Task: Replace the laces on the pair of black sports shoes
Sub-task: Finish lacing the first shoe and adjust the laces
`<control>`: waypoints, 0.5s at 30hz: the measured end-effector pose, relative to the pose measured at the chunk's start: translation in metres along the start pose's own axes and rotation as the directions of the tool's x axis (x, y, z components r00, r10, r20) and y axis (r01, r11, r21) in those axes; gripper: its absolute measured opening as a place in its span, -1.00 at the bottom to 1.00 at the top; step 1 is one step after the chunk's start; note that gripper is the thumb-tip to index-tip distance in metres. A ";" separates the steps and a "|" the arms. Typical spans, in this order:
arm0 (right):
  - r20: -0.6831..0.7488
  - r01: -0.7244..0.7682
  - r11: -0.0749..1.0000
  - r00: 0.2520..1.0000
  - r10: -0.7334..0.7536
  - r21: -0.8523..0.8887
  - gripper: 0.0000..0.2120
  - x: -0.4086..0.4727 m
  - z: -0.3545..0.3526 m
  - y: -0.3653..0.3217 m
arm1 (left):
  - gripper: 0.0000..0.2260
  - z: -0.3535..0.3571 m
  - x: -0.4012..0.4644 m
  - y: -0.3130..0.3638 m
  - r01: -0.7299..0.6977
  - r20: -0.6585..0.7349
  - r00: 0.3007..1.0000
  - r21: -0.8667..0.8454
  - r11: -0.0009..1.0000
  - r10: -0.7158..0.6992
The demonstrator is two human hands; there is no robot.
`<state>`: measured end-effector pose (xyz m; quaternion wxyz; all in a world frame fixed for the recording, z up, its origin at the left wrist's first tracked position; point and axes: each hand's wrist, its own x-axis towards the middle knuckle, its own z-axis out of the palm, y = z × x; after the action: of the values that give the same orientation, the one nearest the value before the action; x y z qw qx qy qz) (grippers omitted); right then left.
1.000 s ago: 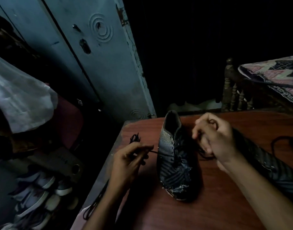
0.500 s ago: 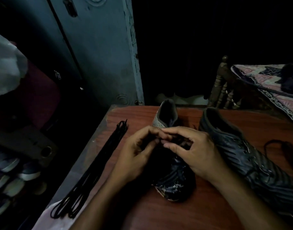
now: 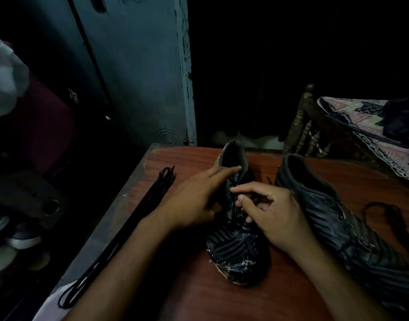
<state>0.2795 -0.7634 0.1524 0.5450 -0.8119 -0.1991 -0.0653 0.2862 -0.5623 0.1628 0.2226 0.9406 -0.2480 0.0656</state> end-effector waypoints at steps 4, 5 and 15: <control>-0.021 -0.024 0.993 1.000 0.021 -0.117 -0.86 0.003 -0.002 0.011 | -0.53 0.004 -0.008 -0.006 0.026 -0.057 0.998 -0.090 0.996 -0.032; -0.021 -0.035 0.990 0.999 0.032 -0.138 -0.88 0.005 -0.002 0.014 | -0.62 0.003 -0.010 -0.009 0.027 -0.080 0.996 -0.158 0.987 -0.040; 0.137 0.044 0.943 0.991 0.001 -0.329 -0.93 0.008 0.000 0.015 | -0.72 0.007 -0.008 -0.017 -0.050 -0.198 0.980 -0.274 0.960 -0.005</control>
<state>0.2933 -0.7667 0.1421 0.3853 -0.8922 -0.2306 -0.0487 0.2879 -0.5483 0.1478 0.3748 0.8860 -0.2423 0.1254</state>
